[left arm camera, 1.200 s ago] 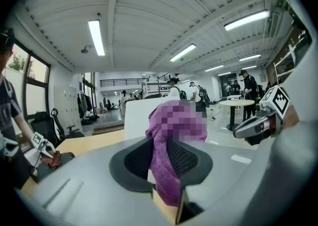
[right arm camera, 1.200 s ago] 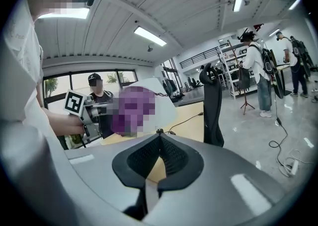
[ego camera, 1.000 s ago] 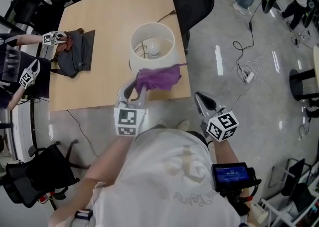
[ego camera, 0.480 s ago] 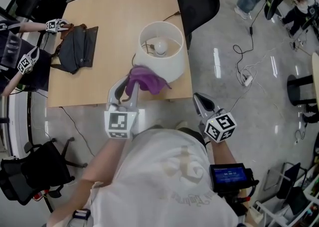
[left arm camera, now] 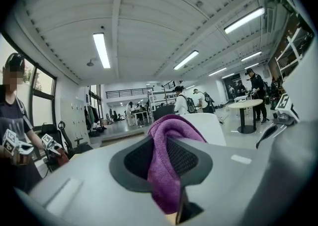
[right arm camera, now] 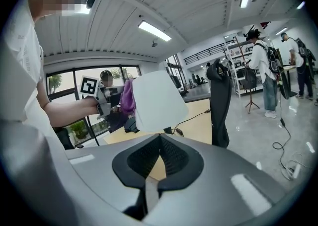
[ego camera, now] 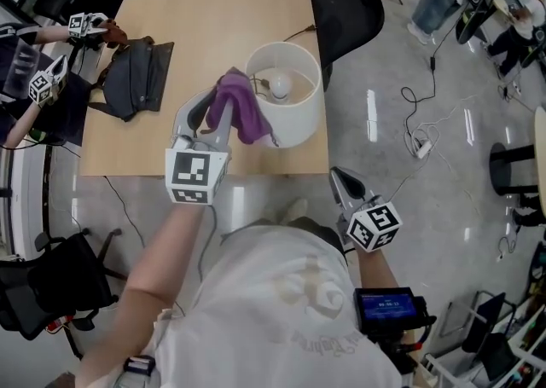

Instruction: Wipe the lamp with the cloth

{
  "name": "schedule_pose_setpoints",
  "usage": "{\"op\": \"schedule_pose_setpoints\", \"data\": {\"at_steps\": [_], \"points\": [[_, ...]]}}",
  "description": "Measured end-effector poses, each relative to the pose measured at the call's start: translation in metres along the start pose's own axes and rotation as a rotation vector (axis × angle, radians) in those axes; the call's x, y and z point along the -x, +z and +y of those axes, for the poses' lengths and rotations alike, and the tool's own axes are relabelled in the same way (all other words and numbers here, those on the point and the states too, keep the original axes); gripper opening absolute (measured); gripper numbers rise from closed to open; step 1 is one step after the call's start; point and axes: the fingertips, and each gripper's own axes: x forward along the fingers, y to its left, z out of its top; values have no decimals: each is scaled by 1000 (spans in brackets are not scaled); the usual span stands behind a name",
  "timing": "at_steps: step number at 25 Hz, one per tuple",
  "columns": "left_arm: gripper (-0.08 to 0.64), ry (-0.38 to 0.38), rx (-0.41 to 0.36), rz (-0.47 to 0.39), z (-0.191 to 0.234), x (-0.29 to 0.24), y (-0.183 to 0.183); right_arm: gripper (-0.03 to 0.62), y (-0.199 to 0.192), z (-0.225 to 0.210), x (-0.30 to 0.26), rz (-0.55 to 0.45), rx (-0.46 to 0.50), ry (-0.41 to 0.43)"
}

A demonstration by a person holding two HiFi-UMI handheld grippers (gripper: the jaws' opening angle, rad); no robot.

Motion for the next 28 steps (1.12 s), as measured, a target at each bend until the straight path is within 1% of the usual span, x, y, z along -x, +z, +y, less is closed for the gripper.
{"op": "schedule_pose_setpoints", "data": {"at_steps": [2,4,9,14,18,20,22,25,28], "points": [[84,6,16,45,-4,-5,-13,14,3,-7,2,-3,-4,-1],[84,13,59,103,-4,-7,-34,14,7,-15,-1,-8,-5,6],[84,33,134,226,-5,-4,-83,14,26,-24,-14,-32,25,55],[84,78,160,304,-6,-9,-116,14,37,-42,-23,-39,37,91],[84,108,172,352,1,-11,-129,14,39,-53,-28,-38,35,119],[84,135,173,321,10,-9,-120,14,43,-55,-30,-46,39,140],[84,140,165,244,17,-8,-99,14,45,-57,-33,-57,40,157],[84,108,118,137,24,-10,-58,14,43,-61,-33,-60,36,169],[86,74,89,70,33,-18,-18,14,42,-64,-31,-57,35,166]]}}
